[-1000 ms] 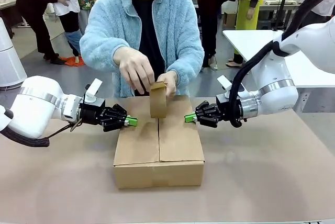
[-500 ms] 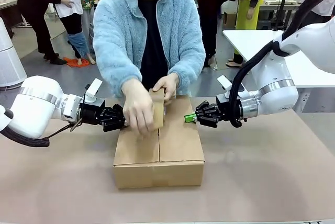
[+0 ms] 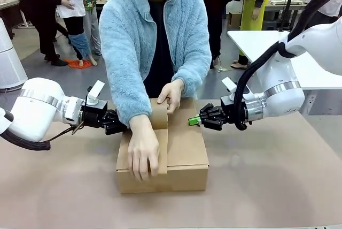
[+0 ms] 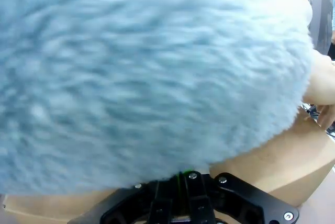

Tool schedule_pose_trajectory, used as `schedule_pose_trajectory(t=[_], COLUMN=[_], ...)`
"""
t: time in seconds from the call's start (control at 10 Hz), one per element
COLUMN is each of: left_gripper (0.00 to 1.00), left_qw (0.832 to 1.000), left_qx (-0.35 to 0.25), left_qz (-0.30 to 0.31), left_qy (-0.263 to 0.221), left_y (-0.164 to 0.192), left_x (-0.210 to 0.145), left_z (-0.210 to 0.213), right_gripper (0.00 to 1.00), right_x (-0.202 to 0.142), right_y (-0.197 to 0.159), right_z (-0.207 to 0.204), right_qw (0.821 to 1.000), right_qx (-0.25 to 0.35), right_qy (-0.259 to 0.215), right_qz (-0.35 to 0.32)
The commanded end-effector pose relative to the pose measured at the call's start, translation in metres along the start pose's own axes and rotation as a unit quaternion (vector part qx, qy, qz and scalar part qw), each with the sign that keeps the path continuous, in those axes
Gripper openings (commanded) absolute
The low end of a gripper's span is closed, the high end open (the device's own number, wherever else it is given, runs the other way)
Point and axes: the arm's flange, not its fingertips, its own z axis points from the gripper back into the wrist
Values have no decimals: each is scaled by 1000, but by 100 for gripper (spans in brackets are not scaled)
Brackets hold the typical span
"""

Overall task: Wrap the clocks to prevent damage.
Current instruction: After the human seals the box with tape, release both hands from the side flaps of the Package Box.

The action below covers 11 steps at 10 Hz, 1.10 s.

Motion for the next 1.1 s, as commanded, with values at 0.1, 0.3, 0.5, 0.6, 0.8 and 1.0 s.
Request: schedule_pose_trajectory(t=[0.1, 0.3, 0.5, 0.6, 0.8, 1.0], left_gripper=[0, 0, 0, 0, 0, 0], left_qw=[1000, 1000, 1000, 1000, 1000, 1000], left_qx=[4, 4, 4, 4, 4, 4], left_qz=[-1, -1, -1, -1, -1, -1], left_qy=[9, 9, 9, 9, 9, 9], left_y=[0, 0, 0, 0, 0, 0], left_x=[-2, -2, -2, -2, -2, -2], left_z=[0, 0, 0, 0, 0, 0], right_gripper=[1, 1, 1, 1, 1, 1], right_x=[-2, -2, -2, -2, -2, -2], right_y=[1, 1, 1, 1, 1, 1], right_z=[-2, -2, -2, -2, -2, -2], right_qw=[1000, 1000, 1000, 1000, 1000, 1000], right_qx=[-10, -10, -10, -10, -10, -10], right_qy=[3, 3, 3, 3, 3, 3], right_qz=[-4, -4, -4, -4, -4, -4])
